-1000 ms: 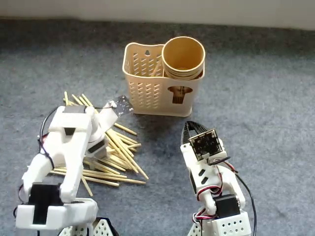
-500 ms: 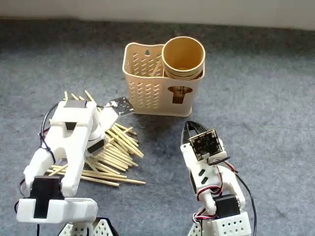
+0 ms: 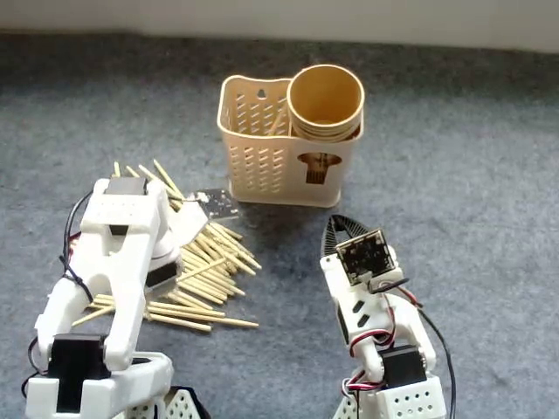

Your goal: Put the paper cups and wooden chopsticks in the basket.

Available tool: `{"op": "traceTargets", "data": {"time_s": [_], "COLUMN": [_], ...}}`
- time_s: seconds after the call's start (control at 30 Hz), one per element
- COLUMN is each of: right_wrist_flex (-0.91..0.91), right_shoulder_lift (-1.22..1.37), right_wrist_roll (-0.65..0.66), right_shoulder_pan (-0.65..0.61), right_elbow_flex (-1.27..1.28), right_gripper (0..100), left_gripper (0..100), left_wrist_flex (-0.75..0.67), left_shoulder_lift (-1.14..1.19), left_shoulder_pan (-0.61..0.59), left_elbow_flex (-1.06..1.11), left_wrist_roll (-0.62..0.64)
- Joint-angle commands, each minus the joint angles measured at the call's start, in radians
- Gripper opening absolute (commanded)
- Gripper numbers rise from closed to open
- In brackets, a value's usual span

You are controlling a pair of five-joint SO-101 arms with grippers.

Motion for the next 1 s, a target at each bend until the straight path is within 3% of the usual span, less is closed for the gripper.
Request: {"op": "traceTargets", "data": {"time_s": [0.0,0.3,0.47,0.83,0.97], "right_wrist_flex": [-0.024,-0.024,-0.024,-0.024,-0.024], "right_shoulder_lift": [-0.008,-0.008,-0.008,-0.008,-0.008], "right_wrist_roll": [0.011,0.011,0.011,0.011,0.011], "right_shoulder_pan": [0.002,0.002,0.002,0.002,0.002], "right_elbow_flex": [0.097,0.097,0.097,0.097,0.097], "right_gripper": [0.7,0.7,0.7,0.7,0.7], "left_gripper": [1,1,1,1,1], "left_wrist_flex": [0.035,0.040,0.043,0.034,-0.055], "left_shoulder_lift": [-0.036,-0.044,-0.189,-0.593,-0.685], "left_shoulder_pan": [-0.030,-0.104,-0.104,-0.101,-0.099], "left_elbow_flex": [-0.047,-0.048,-0.042,-0.045,-0.047], "left_wrist_roll": [-0.017,-0.068,-0.063,0.203,0.299]}}
